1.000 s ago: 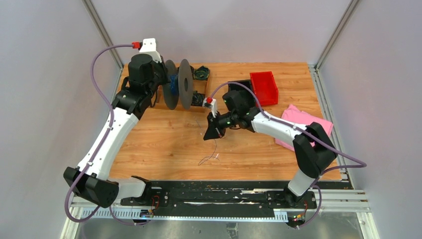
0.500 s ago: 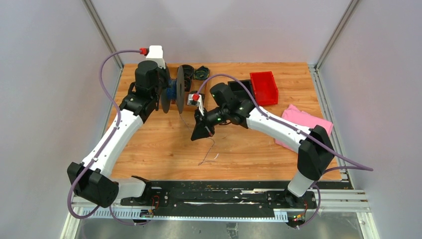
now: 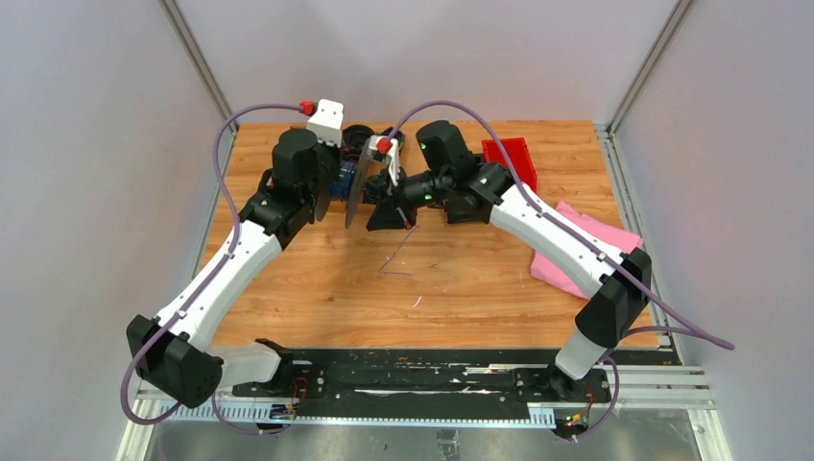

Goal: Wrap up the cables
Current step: Wrap the cable around the cable reel.

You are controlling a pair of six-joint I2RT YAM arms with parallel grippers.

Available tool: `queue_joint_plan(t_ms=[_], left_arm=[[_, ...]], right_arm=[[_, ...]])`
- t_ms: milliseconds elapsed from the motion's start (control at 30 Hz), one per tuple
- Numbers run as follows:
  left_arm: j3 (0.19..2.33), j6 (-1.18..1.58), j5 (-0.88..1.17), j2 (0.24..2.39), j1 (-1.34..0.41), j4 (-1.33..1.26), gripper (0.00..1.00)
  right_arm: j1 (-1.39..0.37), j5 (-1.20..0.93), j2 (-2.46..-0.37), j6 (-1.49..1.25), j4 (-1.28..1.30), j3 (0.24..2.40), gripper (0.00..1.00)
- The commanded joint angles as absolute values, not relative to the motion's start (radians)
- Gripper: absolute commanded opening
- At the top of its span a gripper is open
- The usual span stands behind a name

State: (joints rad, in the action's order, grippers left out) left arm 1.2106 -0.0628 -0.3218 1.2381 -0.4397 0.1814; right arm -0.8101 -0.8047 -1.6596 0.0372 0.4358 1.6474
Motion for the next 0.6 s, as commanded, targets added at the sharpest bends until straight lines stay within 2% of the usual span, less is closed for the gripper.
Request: queue_joint_plan(t_ms=[0,267,567], left_arm=[[1.217,-0.139,-0.235,1.193,-0.477,0.142,0.0],[1.224,-0.193,-0.09,1.182,-0.526,0.216,0.0],[1.239,-0.26,0.155,1.17,-0.528,0.281,0.0]], right_arm=[[-0.758,-0.784,-1.633,0.043,0.499,1.727,0.01],[-0.686,-0.831,-1.662,-0.003,0.506,1.82,0.01],[-0.596,-0.86,-1.678,-0.002,0.513,1.824,0.01]])
